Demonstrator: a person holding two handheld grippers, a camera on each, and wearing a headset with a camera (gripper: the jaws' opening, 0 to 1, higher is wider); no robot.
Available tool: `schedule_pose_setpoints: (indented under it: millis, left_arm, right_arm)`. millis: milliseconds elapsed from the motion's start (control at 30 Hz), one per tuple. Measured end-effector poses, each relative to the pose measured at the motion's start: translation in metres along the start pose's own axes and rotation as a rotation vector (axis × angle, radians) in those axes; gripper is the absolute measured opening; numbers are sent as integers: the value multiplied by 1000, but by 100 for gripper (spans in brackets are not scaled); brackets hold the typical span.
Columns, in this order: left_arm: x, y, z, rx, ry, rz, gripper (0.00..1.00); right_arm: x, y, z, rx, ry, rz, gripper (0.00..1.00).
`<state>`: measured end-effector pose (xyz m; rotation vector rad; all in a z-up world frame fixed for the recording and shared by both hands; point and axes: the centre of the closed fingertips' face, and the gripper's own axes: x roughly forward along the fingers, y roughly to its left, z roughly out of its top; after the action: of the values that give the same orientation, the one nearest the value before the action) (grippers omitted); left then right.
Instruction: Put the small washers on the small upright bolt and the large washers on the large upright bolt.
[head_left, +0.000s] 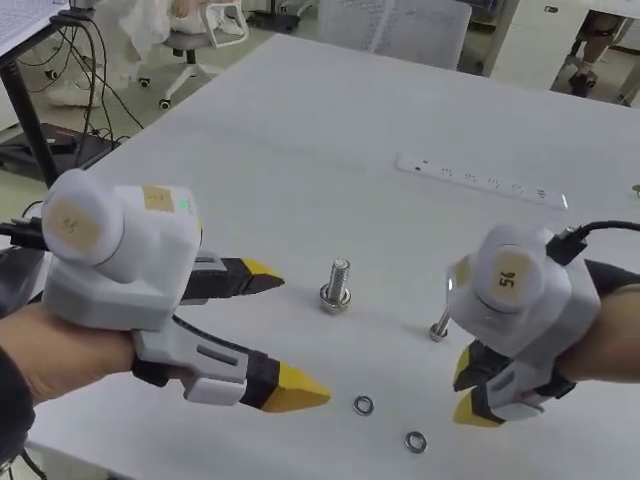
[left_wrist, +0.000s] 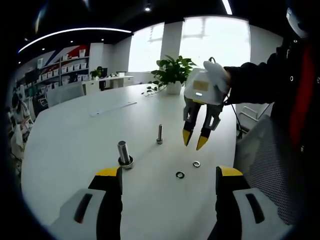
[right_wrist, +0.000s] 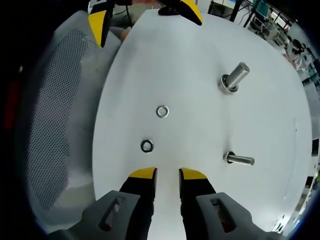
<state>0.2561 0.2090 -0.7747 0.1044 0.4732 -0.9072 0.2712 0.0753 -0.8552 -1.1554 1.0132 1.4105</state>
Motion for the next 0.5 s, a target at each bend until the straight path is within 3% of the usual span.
schedule_pose_setpoints:
  millis: [500]
  left_arm:
    - [-6,-1,6,10,-17,12,76]
  right_arm:
    - [16,23,20,-38,-14,52,19]
